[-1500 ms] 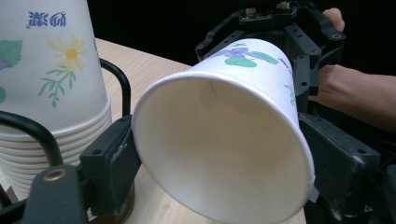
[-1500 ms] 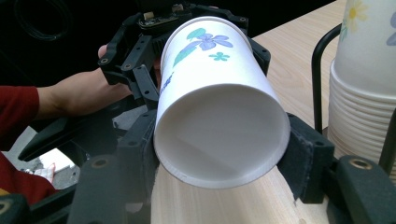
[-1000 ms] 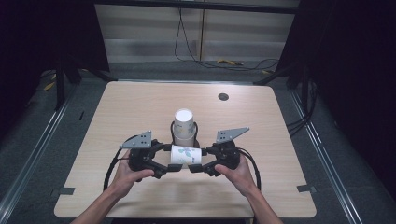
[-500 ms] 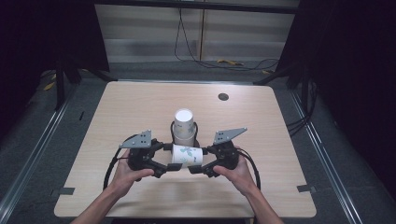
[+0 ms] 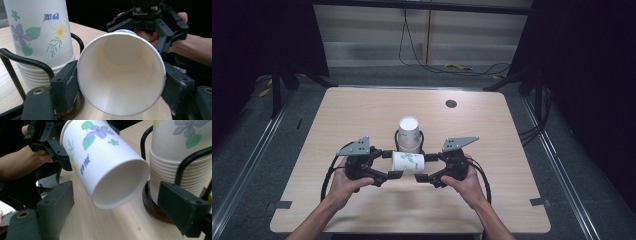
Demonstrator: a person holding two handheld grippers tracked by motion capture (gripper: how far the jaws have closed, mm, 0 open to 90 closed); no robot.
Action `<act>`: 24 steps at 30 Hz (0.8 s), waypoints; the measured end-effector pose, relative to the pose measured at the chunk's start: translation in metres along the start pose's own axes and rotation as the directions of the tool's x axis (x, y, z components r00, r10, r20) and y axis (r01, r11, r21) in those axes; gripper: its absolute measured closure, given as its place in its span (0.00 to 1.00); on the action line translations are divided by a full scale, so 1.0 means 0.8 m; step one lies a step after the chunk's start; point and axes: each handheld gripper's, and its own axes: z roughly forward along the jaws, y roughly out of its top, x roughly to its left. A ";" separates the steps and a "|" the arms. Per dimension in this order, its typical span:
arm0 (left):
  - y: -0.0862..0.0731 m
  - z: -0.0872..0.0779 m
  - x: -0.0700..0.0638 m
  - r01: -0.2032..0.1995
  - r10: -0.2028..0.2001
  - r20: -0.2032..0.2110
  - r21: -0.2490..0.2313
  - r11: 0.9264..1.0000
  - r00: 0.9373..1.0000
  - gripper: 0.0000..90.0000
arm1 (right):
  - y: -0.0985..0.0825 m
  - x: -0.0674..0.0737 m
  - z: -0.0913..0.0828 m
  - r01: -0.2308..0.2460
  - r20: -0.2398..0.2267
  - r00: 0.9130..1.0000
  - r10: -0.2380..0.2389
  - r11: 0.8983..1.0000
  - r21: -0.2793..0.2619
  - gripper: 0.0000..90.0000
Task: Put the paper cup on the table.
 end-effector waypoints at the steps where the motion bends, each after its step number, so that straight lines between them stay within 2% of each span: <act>1: 0.000 -0.001 -0.001 0.004 -0.004 0.000 -0.001 1.000 1.000 0.28 | 0.000 0.000 -0.002 0.000 0.010 1.000 0.000 1.000 -0.002 0.15; 2: 0.001 -0.002 -0.002 0.002 -0.001 -0.023 0.018 1.000 1.000 0.28 | -0.001 -0.001 -0.003 -0.003 0.016 1.000 0.003 1.000 -0.004 0.15; 3: 0.001 -0.002 -0.002 0.002 -0.001 -0.023 0.018 1.000 1.000 0.28 | -0.001 -0.001 -0.003 -0.003 0.016 1.000 0.003 1.000 -0.004 0.15; 6: 0.002 -0.008 0.001 0.036 -0.035 -0.049 0.025 0.999 0.998 0.28 | -0.004 -0.006 -0.006 -0.023 0.028 0.999 0.023 1.000 -0.004 0.15; 12: 0.002 -0.016 0.004 0.039 -0.035 -0.082 0.057 0.998 0.996 0.28 | -0.005 -0.005 -0.011 -0.015 0.066 0.998 0.016 1.000 -0.014 0.15; 17: 0.004 -0.023 0.000 0.010 -0.001 -0.091 0.102 0.995 0.996 0.28 | -0.009 -0.006 -0.015 -0.019 0.101 0.995 0.021 1.000 -0.022 0.16; 19: 0.005 -0.028 -0.001 0.016 -0.006 -0.097 0.107 0.994 0.995 0.28 | -0.011 -0.006 -0.018 -0.024 0.125 0.992 0.026 1.000 -0.019 0.16; 22: 0.009 -0.032 -0.003 0.007 0.016 -0.149 0.152 0.988 0.989 0.28 | -0.015 -0.003 -0.019 -0.006 0.178 0.984 0.009 1.000 -0.014 0.17; 24: 0.011 -0.037 -0.002 0.012 0.010 -0.137 0.160 0.987 0.990 0.28 | -0.016 -0.003 -0.018 -0.008 0.188 0.982 0.010 1.000 -0.013 0.17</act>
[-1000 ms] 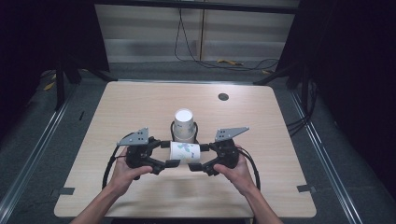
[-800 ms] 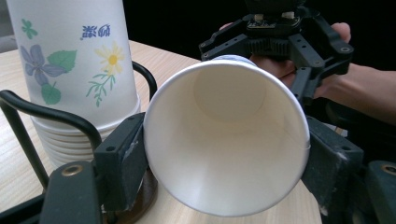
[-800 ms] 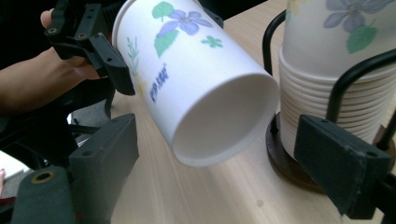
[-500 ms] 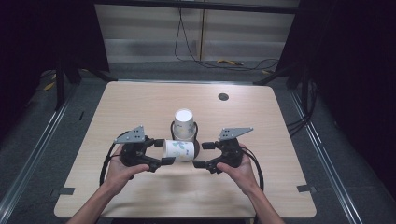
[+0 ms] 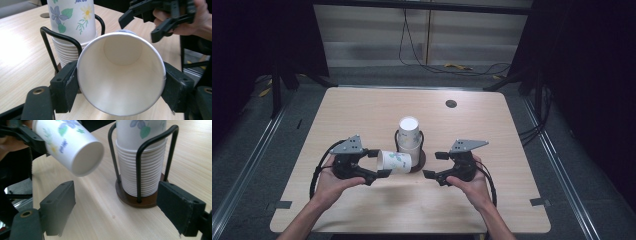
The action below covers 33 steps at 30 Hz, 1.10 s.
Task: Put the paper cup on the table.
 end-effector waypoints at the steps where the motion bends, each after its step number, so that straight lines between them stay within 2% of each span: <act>1: 0.000 -0.003 0.001 -0.002 0.002 -0.013 0.006 1.000 1.000 0.28 | -0.001 0.000 0.000 -0.001 0.005 1.000 0.001 1.000 0.004 0.17; 3: -0.002 -0.011 0.007 0.001 -0.001 -0.037 0.025 1.000 0.999 0.28 | -0.002 0.002 -0.002 0.003 0.038 0.999 -0.003 1.000 -0.001 0.16; 5: -0.004 -0.016 0.011 0.006 -0.004 -0.060 0.032 0.999 0.998 0.28 | -0.005 0.002 -0.005 -0.002 0.045 0.999 0.002 1.000 -0.003 0.16; 9: -0.009 -0.022 0.019 0.027 -0.025 -0.072 0.036 0.999 0.997 0.27 | -0.009 0.003 -0.015 -0.003 0.072 0.997 0.004 1.000 -0.024 0.18; 11: -0.014 -0.026 0.023 0.029 -0.024 -0.089 0.051 0.998 0.996 0.27 | -0.010 0.004 -0.018 0.006 0.078 0.997 -0.003 0.999 -0.033 0.18; 13: -0.019 -0.030 0.029 0.049 -0.041 -0.104 0.076 0.996 0.994 0.27 | -0.013 0.008 -0.025 0.012 0.097 0.995 -0.007 0.999 -0.045 0.19; 17: -0.020 -0.034 0.035 0.060 -0.050 -0.109 0.096 0.994 0.993 0.27 | -0.023 0.010 -0.031 0.007 0.104 0.995 -0.003 0.999 -0.040 0.19; 18: -0.018 -0.037 0.037 0.070 -0.058 -0.118 0.107 0.992 0.991 0.27 | -0.025 0.009 -0.032 0.004 0.104 0.995 -0.001 0.999 -0.036 0.20; 20: -0.015 -0.040 0.039 0.062 -0.048 -0.101 0.139 0.988 0.994 0.27 | -0.029 0.008 -0.034 0.002 0.111 0.994 0.002 0.999 -0.036 0.22; 21: -0.015 -0.040 0.039 0.062 -0.048 -0.101 0.139 0.988 0.994 0.27 | -0.029 0.008 -0.034 0.002 0.111 0.994 0.002 0.999 -0.036 0.22; 23: -0.013 -0.042 0.038 0.051 -0.031 -0.121 0.162 0.986 0.992 0.27 | -0.028 0.006 -0.036 -0.003 0.111 0.994 0.008 0.999 -0.046 0.22; 25: -0.012 -0.044 0.040 0.056 -0.034 -0.125 0.172 0.984 0.992 0.27 | -0.029 0.007 -0.035 -0.005 0.110 0.994 0.010 0.999 -0.045 0.22; 27: -0.014 -0.043 0.045 0.073 -0.043 -0.156 0.194 0.978 0.987 0.27 | -0.030 0.008 -0.034 -0.002 0.111 0.994 0.006 0.999 -0.041 0.22; 28: -0.014 -0.043 0.045 0.073 -0.043 -0.156 0.194 0.978 0.987 0.27 | -0.031 0.007 -0.034 -0.002 0.112 0.994 0.006 0.999 -0.036 0.21; 29: -0.014 -0.041 0.048 0.086 -0.052 -0.165 0.204 0.975 0.985 0.27 | -0.031 0.007 -0.033 -0.004 0.113 0.994 0.007 0.999 -0.034 0.21; 30: -0.013 -0.037 0.051 0.080 -0.042 -0.167 0.231 0.970 0.985 0.27 | -0.032 0.006 -0.033 -0.010 0.112 0.994 0.014 0.999 -0.032 0.21; 31: -0.012 -0.037 0.053 0.073 -0.029 -0.186 0.237 0.969 0.982 0.27 | -0.033 0.004 -0.032 -0.015 0.113 0.993 0.018 0.999 -0.031 0.20; 32: -0.012 -0.037 0.053 0.073 -0.029 -0.186 0.237 0.969 0.982 0.27 | -0.034 0.004 -0.032 -0.015 0.113 0.993 0.018 0.999 -0.030 0.20; 33: -0.009 -0.038 0.056 0.059 -0.005 -0.206 0.260 0.964 0.979 0.27 | -0.034 0.004 -0.032 -0.015 0.113 0.993 0.018 0.999 -0.030 0.20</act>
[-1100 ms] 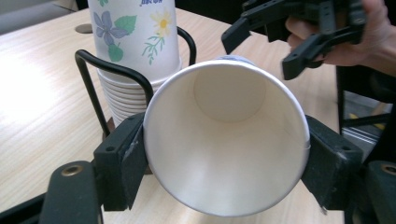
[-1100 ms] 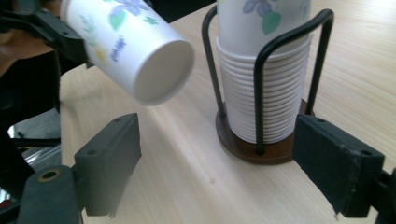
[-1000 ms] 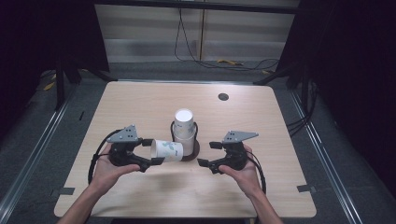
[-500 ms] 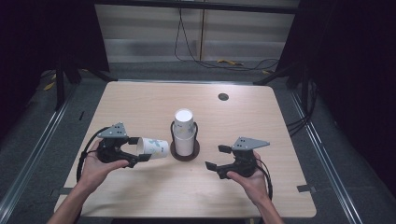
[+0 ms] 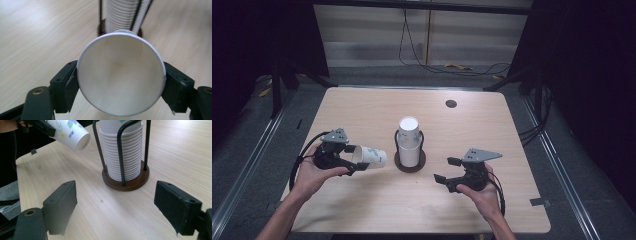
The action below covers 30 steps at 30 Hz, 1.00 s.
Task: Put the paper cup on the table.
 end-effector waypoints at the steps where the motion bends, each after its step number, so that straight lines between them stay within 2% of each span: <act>1: 0.002 -0.001 0.002 -0.001 0.002 -0.014 0.013 1.000 1.000 0.27 | -0.001 -0.001 0.001 -0.004 -0.001 1.000 0.004 1.000 0.006 0.20; 2: 0.007 -0.001 0.011 0.026 -0.026 0.002 0.005 1.000 1.000 0.27 | -0.002 -0.001 0.002 -0.003 -0.001 1.000 0.003 1.000 0.008 0.20; 3: 0.010 0.000 0.016 0.030 -0.031 0.019 0.024 0.999 0.999 0.27 | -0.002 -0.001 0.003 -0.005 -0.001 1.000 0.005 1.000 0.012 0.20; 4: 0.010 0.000 0.016 0.030 -0.031 0.019 0.024 0.999 0.999 0.27 | -0.002 -0.001 0.003 -0.005 -0.001 1.000 0.005 1.000 0.012 0.20; 5: 0.016 0.004 0.023 0.016 -0.015 -0.016 0.057 0.998 1.000 0.27 | -0.002 -0.001 0.005 -0.004 -0.004 1.000 0.004 1.000 0.017 0.20; 10: 0.025 0.015 0.033 0.033 -0.032 -0.010 0.088 0.996 0.999 0.27 | -0.003 0.001 0.008 0.008 -0.016 1.000 -0.007 0.999 0.040 0.19; 11: 0.030 0.018 0.036 0.025 -0.022 -0.026 0.108 0.994 0.999 0.27 | -0.004 0.001 0.008 0.011 -0.018 1.000 -0.011 0.999 0.041 0.19; 12: 0.030 0.018 0.036 0.025 -0.022 -0.026 0.108 0.994 0.999 0.27 | -0.004 0.001 0.008 0.009 -0.017 1.000 -0.008 0.999 0.044 0.19; 14: 0.035 0.019 0.038 0.013 -0.008 -0.038 0.137 0.990 0.999 0.27 | -0.004 0.000 0.009 0.006 -0.016 1.000 -0.006 0.999 0.045 0.19; 17: 0.043 0.021 0.047 0.017 -0.011 -0.044 0.146 0.989 0.999 0.27 | -0.004 -0.001 0.009 0.013 -0.015 1.000 -0.012 0.998 0.057 0.17; 19: 0.046 0.025 0.048 0.009 -0.002 -0.044 0.177 0.984 0.999 0.27 | -0.004 -0.001 0.009 0.014 -0.015 1.000 -0.013 0.998 0.061 0.17; 20: 0.047 0.028 0.047 0.019 -0.007 -0.065 0.186 0.982 0.998 0.27 | -0.004 -0.001 0.009 0.012 -0.012 1.000 -0.012 0.998 0.061 0.16; 21: 0.049 0.031 0.047 -0.002 0.017 -0.068 0.218 0.976 0.998 0.27 | -0.004 -0.001 0.009 0.013 -0.009 1.000 -0.013 0.998 0.062 0.16; 22: 0.051 0.033 0.047 -0.005 0.020 -0.064 0.233 0.972 0.998 0.26 | -0.004 -0.001 0.009 0.013 -0.008 1.000 -0.013 0.998 0.063 0.16; 25: 0.054 0.036 0.048 -0.007 0.023 -0.062 0.239 0.971 0.998 0.26 | -0.004 -0.002 0.010 0.007 -0.006 1.000 -0.006 0.998 0.064 0.16; 28: 0.060 0.039 0.052 -0.007 0.022 -0.054 0.271 0.963 0.998 0.26 | -0.004 -0.002 0.010 0.006 -0.003 1.000 -0.006 0.998 0.066 0.16; 29: 0.063 0.041 0.053 0.007 0.006 -0.044 0.277 0.961 0.999 0.25 | -0.004 -0.002 0.010 0.004 -0.003 1.000 -0.004 0.998 0.066 0.16; 30: 0.065 0.042 0.054 -0.002 0.015 -0.042 0.292 0.956 0.999 0.25 | -0.004 -0.002 0.010 0.006 -0.005 1.000 -0.006 0.998 0.069 0.16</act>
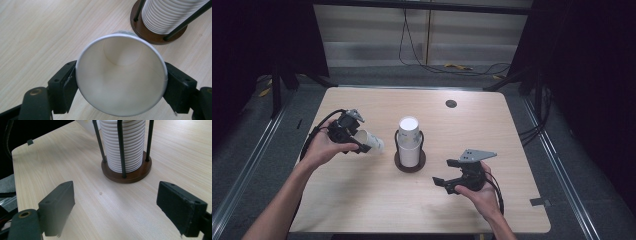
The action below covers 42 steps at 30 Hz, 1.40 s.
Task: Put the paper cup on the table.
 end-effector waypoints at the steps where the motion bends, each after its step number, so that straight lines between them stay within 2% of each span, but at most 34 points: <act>1: 0.002 0.002 0.000 -0.001 0.001 0.005 0.012 1.000 1.000 0.25 | 0.000 0.000 0.000 0.002 -0.001 1.000 -0.002 1.000 -0.001 0.16; 2: 0.002 0.002 0.000 -0.001 0.001 0.005 0.012 1.000 1.000 0.25 | 0.000 0.000 0.000 0.002 -0.001 1.000 -0.002 1.000 -0.001 0.16; 4: 0.005 0.005 -0.001 -0.018 0.018 0.001 0.050 0.999 1.000 0.25 | 0.000 0.000 0.000 0.001 0.002 1.000 -0.001 1.000 0.002 0.16; 5: 0.007 0.006 -0.002 -0.016 0.016 -0.012 0.051 0.999 1.000 0.25 | 0.000 0.000 0.000 0.003 0.002 1.000 -0.003 1.000 0.001 0.16; 9: 0.014 0.011 -0.001 -0.014 0.015 -0.012 0.066 0.998 1.000 0.25 | 0.000 0.000 -0.001 0.002 0.004 1.000 -0.002 1.000 0.002 0.16; 10: 0.016 0.011 0.000 -0.026 0.026 0.004 0.070 0.997 1.000 0.25 | 0.000 0.000 -0.001 0.001 0.004 1.000 -0.001 1.000 -0.001 0.16; 11: 0.016 0.011 0.000 -0.026 0.026 0.004 0.070 0.997 1.000 0.25 | 0.000 0.000 -0.001 0.001 0.004 1.000 -0.001 1.000 -0.001 0.16; 12: 0.017 0.011 0.001 -0.024 0.023 0.022 0.075 0.997 0.999 0.25 | 0.000 0.000 -0.001 -0.001 0.004 1.000 0.001 1.000 0.000 0.16; 14: 0.018 0.011 0.001 -0.021 0.020 0.014 0.076 0.997 1.000 0.25 | 0.000 -0.002 -0.001 -0.001 0.006 1.000 0.001 1.000 0.001 0.16; 15: 0.019 0.011 0.002 -0.025 0.024 0.011 0.099 0.995 1.000 0.25 | -0.001 -0.002 -0.001 -0.004 0.008 1.000 0.004 1.000 0.003 0.16; 18: 0.020 0.012 0.002 -0.018 0.016 0.019 0.093 0.996 1.000 0.25 | -0.001 -0.002 -0.002 -0.007 0.012 1.000 0.007 1.000 0.004 0.16; 20: 0.023 0.018 0.001 -0.040 0.038 0.015 0.125 0.991 0.999 0.25 | -0.001 -0.002 -0.002 -0.008 0.013 1.000 0.008 1.000 0.001 0.16; 21: 0.023 0.018 0.001 -0.040 0.038 0.015 0.125 0.991 0.999 0.25 | -0.001 -0.002 -0.002 -0.008 0.013 1.000 0.008 1.000 0.001 0.16; 22: 0.024 0.020 0.000 -0.045 0.041 0.036 0.126 0.991 0.999 0.25 | -0.001 -0.003 -0.002 -0.012 0.012 1.000 0.012 1.000 0.003 0.16; 23: 0.025 0.021 0.000 -0.041 0.037 0.037 0.126 0.991 0.999 0.25 | -0.001 -0.003 -0.002 -0.014 0.013 1.000 0.014 1.000 0.004 0.16; 25: 0.025 0.024 0.000 -0.045 0.041 0.034 0.139 0.989 0.999 0.25 | -0.001 -0.003 -0.002 -0.015 0.014 1.000 0.015 1.000 0.005 0.16; 26: 0.026 0.026 0.001 -0.043 0.043 0.006 0.150 0.988 0.999 0.25 | -0.001 -0.004 -0.002 -0.020 0.016 1.000 0.020 1.000 0.004 0.16; 33: 0.027 0.030 0.005 -0.021 0.019 0.014 0.139 0.990 1.000 0.24 | -0.001 -0.004 -0.002 -0.019 0.019 1.000 0.019 1.000 0.004 0.16; 39: 0.028 0.041 0.003 -0.038 0.037 0.007 0.158 0.987 0.999 0.24 | -0.001 -0.004 -0.002 -0.029 0.023 0.999 0.028 1.000 0.006 0.16; 42: 0.030 0.044 0.002 -0.033 0.033 -0.002 0.139 0.990 0.999 0.24 | -0.002 -0.005 -0.002 -0.030 0.023 0.999 0.030 1.000 0.009 0.16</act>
